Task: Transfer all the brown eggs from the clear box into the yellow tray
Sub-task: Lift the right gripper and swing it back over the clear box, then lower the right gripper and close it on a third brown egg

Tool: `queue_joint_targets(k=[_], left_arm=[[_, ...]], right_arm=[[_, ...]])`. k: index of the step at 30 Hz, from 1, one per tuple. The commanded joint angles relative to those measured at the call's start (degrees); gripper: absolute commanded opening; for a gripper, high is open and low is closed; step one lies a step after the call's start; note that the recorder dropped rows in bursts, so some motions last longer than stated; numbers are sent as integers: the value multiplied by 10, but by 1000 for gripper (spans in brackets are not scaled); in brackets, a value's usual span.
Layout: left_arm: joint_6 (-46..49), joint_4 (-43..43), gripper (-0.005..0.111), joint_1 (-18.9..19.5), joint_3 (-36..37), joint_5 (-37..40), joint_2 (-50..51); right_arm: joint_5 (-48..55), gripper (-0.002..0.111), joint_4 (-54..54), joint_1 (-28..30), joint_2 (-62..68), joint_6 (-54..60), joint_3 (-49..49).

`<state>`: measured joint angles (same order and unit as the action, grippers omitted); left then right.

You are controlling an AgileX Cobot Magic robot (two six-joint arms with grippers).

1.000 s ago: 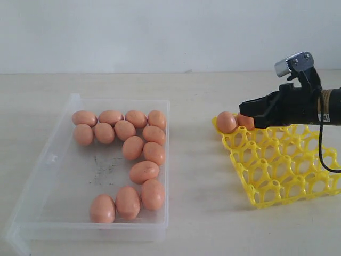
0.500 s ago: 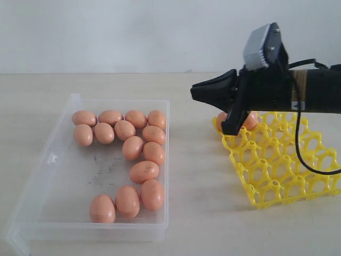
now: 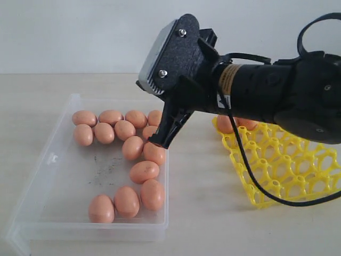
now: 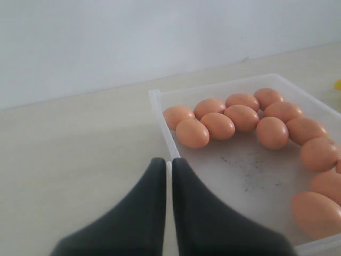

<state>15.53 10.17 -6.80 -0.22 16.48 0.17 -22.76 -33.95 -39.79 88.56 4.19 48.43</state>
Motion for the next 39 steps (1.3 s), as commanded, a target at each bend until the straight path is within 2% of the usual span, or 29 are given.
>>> queue_joint_targets(k=[1, 5, 8, 13, 15, 17, 18, 19, 21, 23, 25, 26, 28, 29, 32, 34, 36, 39], left_arm=[[0, -1, 4, -3, 2, -2, -2], [0, -1, 4, -3, 2, -2, -2], [0, -1, 4, -3, 2, -2, -2], [0, -1, 4, -3, 2, -2, -2], [0, -1, 4, -3, 2, -2, -2], [0, -1, 4, -3, 2, -2, -2], [0, -1, 4, -3, 2, -2, -2], [0, -1, 4, -3, 2, -2, -2], [0, -1, 4, -3, 2, -2, -2], [0, -1, 4, -3, 2, -2, -2], [0, -1, 4, -3, 2, -2, -2], [0, -1, 4, -3, 2, -2, -2], [0, -1, 4, -3, 2, -2, -2], [0, -1, 4, -3, 2, -2, -2], [0, -1, 4, -3, 2, -2, -2], [0, -1, 4, -3, 2, -1, -2], [0, -1, 4, -3, 2, -1, -2], [0, -1, 4, -3, 2, -1, -2]], right_arm=[[-42, 0, 45, -34, -6, 78, -4], [-109, 0, 14, -55, -6, 101, -3], [-170, 0, 10, -68, -6, 74, -3], [-309, 0, -9, -82, -6, -49, -3], [-316, 0, -66, -86, -6, -62, -3], [-199, 0, -80, -113, -6, 12, -3], [-91, 0, -70, -142, -6, 132, -3], [-31, 0, -52, -156, -6, 201, -3], [97, 0, 81, -175, -5, 394, -3], [121, 0, 201, -167, -5, 484, -3], [105, 0, 365, -160, -5, 522, -2], [114, 0, 522, -146, -5, 523, 11], [179, 0, 666, -120, -5, 523, 38], [246, 0, 704, -102, -5, 523, 56], [456, 0, 709, -58, 6, 492, 116], [592, 0, 670, -42, 26, 448, 155], [632, 0, 610, -42, 44, 419, 174], [596, 10, 479, -42, 78, 421, 177]])
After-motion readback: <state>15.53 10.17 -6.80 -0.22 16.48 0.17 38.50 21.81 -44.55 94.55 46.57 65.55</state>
